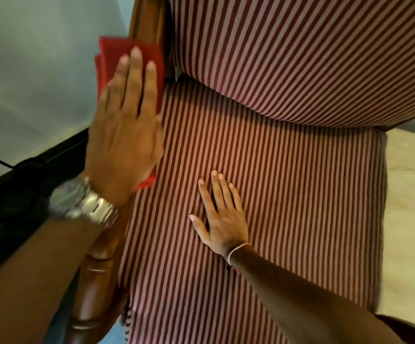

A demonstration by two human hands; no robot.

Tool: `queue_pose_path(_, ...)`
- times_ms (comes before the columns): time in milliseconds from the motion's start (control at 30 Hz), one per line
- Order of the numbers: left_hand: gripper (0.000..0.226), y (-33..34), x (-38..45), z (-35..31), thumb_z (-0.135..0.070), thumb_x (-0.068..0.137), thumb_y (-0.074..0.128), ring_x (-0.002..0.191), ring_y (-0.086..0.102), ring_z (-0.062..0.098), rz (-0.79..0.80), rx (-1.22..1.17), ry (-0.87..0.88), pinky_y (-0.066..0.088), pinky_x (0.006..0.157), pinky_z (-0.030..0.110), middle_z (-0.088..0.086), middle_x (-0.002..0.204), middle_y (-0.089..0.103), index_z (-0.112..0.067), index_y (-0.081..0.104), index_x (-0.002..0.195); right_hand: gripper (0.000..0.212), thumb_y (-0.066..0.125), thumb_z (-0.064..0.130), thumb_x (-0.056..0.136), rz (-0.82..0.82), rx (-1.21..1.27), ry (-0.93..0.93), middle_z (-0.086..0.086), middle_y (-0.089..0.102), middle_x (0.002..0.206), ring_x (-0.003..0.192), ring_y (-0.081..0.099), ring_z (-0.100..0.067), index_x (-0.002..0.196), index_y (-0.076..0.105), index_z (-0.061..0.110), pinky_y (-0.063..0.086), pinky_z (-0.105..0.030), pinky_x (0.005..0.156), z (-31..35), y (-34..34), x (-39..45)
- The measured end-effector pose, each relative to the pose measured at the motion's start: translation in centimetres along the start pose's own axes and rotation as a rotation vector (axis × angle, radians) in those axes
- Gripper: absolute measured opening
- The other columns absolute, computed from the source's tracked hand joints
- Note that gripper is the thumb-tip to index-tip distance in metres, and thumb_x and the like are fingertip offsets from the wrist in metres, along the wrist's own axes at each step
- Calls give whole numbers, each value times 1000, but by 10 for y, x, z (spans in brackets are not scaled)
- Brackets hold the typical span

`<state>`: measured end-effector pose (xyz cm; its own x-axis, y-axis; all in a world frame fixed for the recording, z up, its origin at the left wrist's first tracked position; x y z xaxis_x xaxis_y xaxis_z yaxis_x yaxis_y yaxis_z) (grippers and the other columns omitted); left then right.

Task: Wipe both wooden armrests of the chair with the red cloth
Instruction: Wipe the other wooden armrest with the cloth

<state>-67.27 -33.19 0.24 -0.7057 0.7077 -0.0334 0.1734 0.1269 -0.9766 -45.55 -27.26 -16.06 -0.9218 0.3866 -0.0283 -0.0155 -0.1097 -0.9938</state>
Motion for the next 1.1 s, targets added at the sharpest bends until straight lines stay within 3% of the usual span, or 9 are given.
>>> queue_pose_path(133, 66, 2, -20, 1, -32, 106, 31, 158, 0, 28, 2, -37, -24, 13, 128, 50, 13, 171, -3, -12, 0, 161, 74, 33, 62, 102, -10, -7, -13, -16, 19, 171, 160, 15, -28, 162, 27, 18, 12, -50, 131, -2, 3, 0)
queue_pose_path(300, 65, 13, -117, 10, -34, 104, 27, 156, 12, 34, 66, -28, -42, 28, 121, 56, 21, 168, 11, -4, 11, 159, 75, 34, 62, 102, -15, -3, -10, -17, 18, 171, 161, 13, -28, 162, 26, 17, 14, -50, 130, -2, 3, -2)
queue_pose_path(433, 63, 10, -66, 3, -31, 106, 29, 156, 11, 38, 16, 59, 10, 20, 124, 55, 23, 168, 8, -5, 7, 160, 75, 33, 61, 102, -2, -20, 3, -16, 18, 171, 161, 12, -28, 162, 25, 18, 14, -50, 130, -2, 4, -1)
queue_pose_path(600, 71, -1, 12, -7, -23, 104, 40, 158, -2, 30, -29, 21, 9, 10, 128, 51, 15, 171, -4, -13, -2, 161, 75, 34, 61, 102, -3, -40, -2, -16, 19, 171, 161, 14, -28, 162, 26, 17, 17, -51, 130, 0, 2, 1)
queue_pose_path(733, 73, 11, -79, 4, -23, 101, 45, 158, 7, 32, 9, 28, 13, 16, 125, 52, 15, 170, 2, -11, 5, 161, 74, 35, 61, 102, -7, -33, 0, -16, 19, 171, 161, 13, -27, 162, 27, 18, 16, -50, 130, 1, 1, -3)
queue_pose_path(833, 69, 17, -134, 9, -30, 99, 37, 155, 14, 36, 57, 43, 59, 18, 123, 54, 17, 169, 6, -9, 11, 160, 73, 36, 61, 101, -23, -34, 5, -17, 22, 170, 160, 17, -28, 160, 31, 17, 17, -49, 130, 1, -1, -1)
queue_pose_path(933, 68, 11, -86, 5, -28, 101, 38, 156, 13, 36, 41, 67, 50, 19, 124, 55, 19, 169, 8, -9, 11, 160, 73, 35, 61, 102, -11, -42, 10, -17, 23, 169, 160, 18, -29, 160, 32, 17, 18, -50, 129, 1, -2, -1)
queue_pose_path(1100, 71, -3, 7, -3, -30, 104, 37, 158, -1, 29, -13, -8, -26, 10, 128, 50, 14, 171, -4, -14, -1, 161, 74, 35, 61, 102, 7, -37, 8, -16, 21, 170, 160, 15, -28, 161, 29, 18, 18, -50, 129, 2, -1, -1)
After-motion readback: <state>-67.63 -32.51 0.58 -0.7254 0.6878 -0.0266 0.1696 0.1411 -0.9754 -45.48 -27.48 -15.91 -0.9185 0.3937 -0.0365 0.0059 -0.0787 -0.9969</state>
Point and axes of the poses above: each hand's wrist, its own x-axis towards the middle knuckle, its own y-axis out of the palm, z = x × y, the point moved 7 cm from there along x, towards the middle knuckle
